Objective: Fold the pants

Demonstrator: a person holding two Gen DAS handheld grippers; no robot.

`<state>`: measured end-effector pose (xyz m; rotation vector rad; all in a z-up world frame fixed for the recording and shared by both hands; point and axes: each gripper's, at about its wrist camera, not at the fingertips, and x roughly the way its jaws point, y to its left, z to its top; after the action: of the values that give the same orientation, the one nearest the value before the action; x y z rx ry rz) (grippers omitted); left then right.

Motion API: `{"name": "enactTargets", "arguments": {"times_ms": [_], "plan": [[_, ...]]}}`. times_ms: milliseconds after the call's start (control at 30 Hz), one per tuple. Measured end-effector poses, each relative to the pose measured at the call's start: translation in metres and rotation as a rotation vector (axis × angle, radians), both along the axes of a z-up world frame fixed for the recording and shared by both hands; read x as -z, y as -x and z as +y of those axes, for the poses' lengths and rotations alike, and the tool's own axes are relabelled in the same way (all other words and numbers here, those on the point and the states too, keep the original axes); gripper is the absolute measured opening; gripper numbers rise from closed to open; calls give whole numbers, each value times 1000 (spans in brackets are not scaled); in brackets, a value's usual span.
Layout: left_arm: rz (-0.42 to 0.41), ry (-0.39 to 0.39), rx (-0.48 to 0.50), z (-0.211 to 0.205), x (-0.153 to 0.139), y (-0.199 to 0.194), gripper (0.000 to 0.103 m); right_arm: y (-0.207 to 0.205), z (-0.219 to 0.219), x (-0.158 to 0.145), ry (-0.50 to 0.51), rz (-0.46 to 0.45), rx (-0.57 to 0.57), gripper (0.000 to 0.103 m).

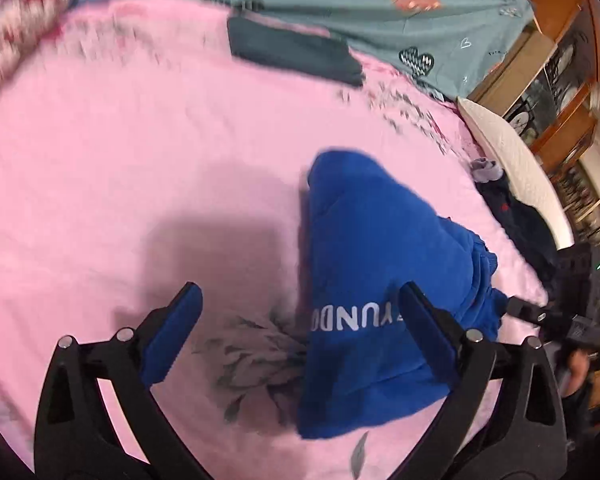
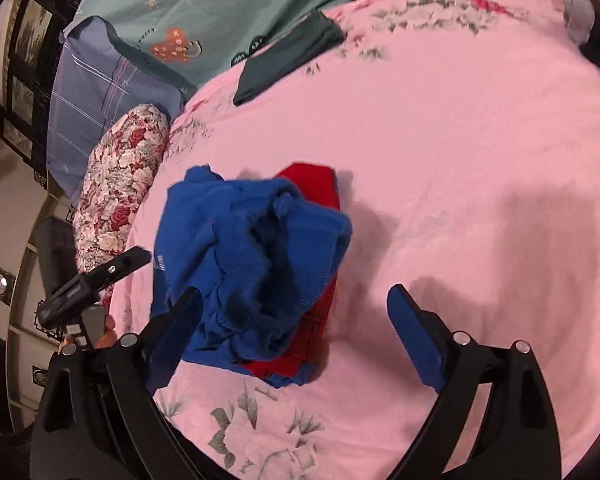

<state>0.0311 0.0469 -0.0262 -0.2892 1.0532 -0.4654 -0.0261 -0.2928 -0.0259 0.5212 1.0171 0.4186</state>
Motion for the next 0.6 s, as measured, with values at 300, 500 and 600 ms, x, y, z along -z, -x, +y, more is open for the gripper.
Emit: {"name": "enactTargets", "arguments": {"times_ms": [300, 500, 600], "plan": [[36, 50, 77, -47, 23, -6, 97, -21, 42, 14, 5, 4, -114, 68], [14, 85, 73, -59, 11, 4, 60, 0, 48, -2, 61, -109, -148, 41], [-28, 58, 60, -61, 2, 14, 61, 4, 49, -9, 69, -138, -137, 40]]}}
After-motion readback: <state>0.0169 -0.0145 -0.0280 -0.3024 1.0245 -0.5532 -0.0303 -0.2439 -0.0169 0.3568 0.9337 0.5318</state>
